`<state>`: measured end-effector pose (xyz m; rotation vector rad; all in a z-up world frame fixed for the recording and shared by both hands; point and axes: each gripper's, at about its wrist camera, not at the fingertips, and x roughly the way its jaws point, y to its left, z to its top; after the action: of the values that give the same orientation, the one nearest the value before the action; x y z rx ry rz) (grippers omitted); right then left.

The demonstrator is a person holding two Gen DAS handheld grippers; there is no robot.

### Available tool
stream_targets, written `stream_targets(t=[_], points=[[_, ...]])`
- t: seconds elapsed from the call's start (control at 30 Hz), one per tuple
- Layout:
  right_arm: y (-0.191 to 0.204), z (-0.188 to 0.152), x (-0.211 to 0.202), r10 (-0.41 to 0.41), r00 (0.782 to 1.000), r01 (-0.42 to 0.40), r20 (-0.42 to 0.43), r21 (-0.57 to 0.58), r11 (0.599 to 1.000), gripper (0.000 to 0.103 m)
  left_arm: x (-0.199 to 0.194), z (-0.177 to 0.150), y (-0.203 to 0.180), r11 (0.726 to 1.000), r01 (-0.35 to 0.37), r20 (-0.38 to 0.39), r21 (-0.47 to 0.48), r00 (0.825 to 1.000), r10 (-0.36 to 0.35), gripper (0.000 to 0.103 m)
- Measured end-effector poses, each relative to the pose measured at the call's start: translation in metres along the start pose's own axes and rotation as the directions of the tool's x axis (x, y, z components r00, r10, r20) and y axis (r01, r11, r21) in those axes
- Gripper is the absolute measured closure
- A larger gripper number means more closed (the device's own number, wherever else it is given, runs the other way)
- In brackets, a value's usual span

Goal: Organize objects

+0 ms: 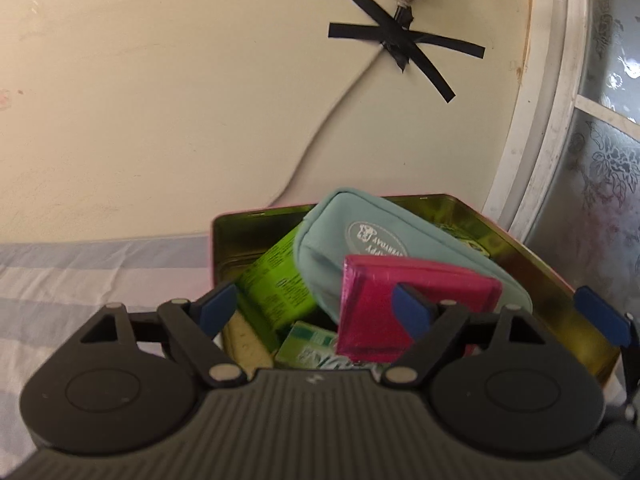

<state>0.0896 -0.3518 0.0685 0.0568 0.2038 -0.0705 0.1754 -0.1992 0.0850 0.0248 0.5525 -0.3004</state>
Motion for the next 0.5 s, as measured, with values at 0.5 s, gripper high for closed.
stream_targets(t=[0.5], points=[[0.012,-0.019,-0.094,0.014,1.000,-0.012,-0.013,0.099,0.995,0.004,-0.097,-0.058,0.011,0.999,0.000,0.069,0.046,0.998,-0.003,0.015]])
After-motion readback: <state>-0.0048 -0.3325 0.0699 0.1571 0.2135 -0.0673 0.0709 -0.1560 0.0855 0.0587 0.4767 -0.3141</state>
